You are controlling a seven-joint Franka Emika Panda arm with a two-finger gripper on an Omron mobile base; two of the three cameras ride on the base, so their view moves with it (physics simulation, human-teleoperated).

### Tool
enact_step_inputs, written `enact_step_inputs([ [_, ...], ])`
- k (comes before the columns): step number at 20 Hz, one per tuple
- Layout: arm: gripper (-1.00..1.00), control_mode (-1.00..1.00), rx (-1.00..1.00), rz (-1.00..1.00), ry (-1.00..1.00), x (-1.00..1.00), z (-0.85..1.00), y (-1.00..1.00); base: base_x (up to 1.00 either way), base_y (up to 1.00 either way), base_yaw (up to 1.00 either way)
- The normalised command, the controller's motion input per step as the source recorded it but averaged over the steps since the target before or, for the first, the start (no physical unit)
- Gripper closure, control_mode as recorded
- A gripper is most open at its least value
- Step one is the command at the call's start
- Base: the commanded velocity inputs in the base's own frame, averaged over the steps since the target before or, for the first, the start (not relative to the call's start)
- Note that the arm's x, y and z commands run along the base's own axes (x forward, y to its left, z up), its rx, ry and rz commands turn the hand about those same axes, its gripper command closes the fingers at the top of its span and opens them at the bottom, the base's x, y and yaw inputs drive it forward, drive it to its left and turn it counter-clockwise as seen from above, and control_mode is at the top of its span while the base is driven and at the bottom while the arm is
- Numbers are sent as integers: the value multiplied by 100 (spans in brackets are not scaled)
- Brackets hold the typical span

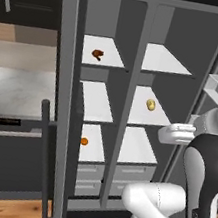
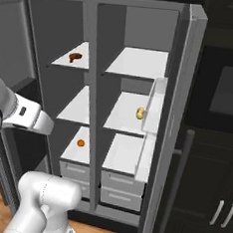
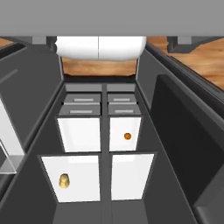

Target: There's a chicken drumstick in the fridge that needs to be moved to the freezer for freezing. Pick up the chicken drumstick from the fridge, place it on any shelf in the freezer, and close the fridge and freezer doors when done.

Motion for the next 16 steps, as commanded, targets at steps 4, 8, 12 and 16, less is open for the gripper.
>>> enact_step_inputs([
  [4,-100,100,0,0,0,0,0,0,-52,-20,0],
  [8,-100,100,0,0,0,0,0,0,-50,-34,0],
  [12,-100,100,0,0,0,0,0,0,-9,-10,0],
  [16,-100,100,0,0,0,0,0,0,-19,-12,0],
])
